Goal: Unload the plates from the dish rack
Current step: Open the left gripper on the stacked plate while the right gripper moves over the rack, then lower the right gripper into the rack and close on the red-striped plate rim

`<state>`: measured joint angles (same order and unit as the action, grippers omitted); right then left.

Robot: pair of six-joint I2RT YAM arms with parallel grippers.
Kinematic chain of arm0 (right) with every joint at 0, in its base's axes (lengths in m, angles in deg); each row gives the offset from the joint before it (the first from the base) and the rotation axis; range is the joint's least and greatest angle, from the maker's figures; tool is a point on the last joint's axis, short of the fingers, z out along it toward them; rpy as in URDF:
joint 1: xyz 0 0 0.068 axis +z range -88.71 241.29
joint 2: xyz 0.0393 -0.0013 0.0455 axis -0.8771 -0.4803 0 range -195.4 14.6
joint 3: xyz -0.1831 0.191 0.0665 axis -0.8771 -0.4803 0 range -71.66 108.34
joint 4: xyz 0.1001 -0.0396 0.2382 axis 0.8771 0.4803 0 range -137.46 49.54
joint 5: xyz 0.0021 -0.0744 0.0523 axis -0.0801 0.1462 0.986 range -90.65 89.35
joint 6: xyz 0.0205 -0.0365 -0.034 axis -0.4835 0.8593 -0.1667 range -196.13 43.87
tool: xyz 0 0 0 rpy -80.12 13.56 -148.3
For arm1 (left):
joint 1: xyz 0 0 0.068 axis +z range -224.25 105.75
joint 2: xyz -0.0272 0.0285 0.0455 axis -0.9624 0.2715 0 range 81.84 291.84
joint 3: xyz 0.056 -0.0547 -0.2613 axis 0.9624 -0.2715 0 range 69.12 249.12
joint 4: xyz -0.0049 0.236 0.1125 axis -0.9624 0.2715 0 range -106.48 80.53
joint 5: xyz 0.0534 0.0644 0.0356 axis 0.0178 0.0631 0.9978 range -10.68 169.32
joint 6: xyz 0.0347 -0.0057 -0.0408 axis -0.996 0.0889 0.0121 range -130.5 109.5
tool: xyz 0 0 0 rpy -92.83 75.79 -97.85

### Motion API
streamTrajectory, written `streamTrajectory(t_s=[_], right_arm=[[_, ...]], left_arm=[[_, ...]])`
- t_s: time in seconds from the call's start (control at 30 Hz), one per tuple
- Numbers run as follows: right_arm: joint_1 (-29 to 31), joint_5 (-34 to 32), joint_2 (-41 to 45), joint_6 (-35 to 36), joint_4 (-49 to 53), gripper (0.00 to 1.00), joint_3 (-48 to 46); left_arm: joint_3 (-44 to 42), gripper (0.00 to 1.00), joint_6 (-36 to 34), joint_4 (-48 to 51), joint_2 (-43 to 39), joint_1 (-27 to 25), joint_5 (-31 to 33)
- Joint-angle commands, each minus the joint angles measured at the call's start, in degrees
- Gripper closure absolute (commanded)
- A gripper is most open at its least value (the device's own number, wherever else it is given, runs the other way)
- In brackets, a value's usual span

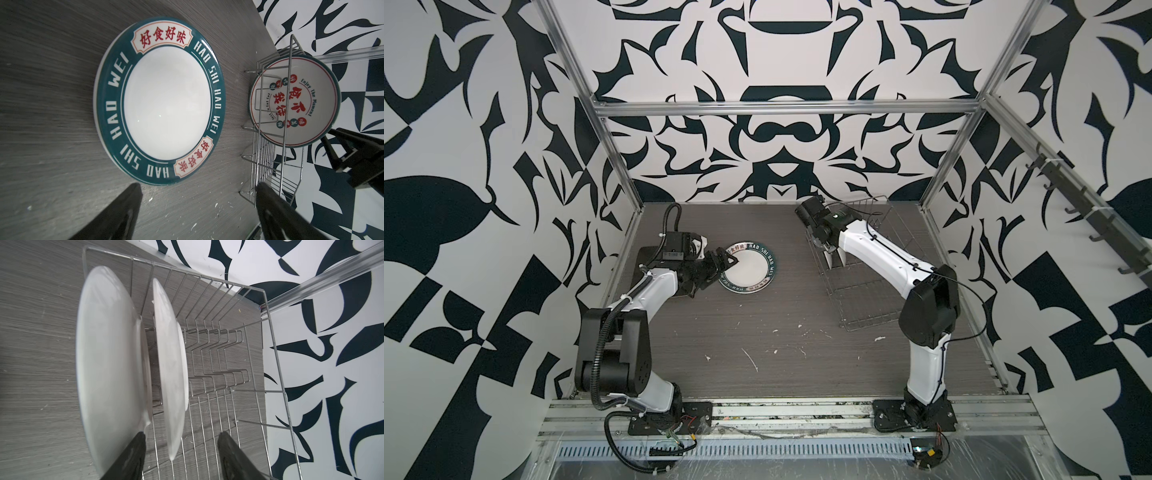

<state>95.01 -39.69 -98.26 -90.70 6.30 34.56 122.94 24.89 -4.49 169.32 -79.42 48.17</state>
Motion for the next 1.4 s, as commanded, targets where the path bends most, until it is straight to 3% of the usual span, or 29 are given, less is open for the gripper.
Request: streamTrajectory(t_s=[0.0, 0.43, 1.37], right_arm=[[-0.6, -2.8, 0.8, 0.9, 1.7, 0.43, 2.8], [-1.9, -1.6, -1.5, 1.9, 0.4, 0.51, 2.9], [-2.1, -3.6, -4.5, -0.4, -1.0, 0.81, 3.1]], left_arm=[[-0.6, 0.1, 0.0, 0.1, -1.3, -0.1, -0.6], [-0.8, 0.1, 0.2, 0.1, -1.4, -0.3, -1.0], [0.0, 0.1, 0.0, 1.2, -1.9, -0.4, -0.6]])
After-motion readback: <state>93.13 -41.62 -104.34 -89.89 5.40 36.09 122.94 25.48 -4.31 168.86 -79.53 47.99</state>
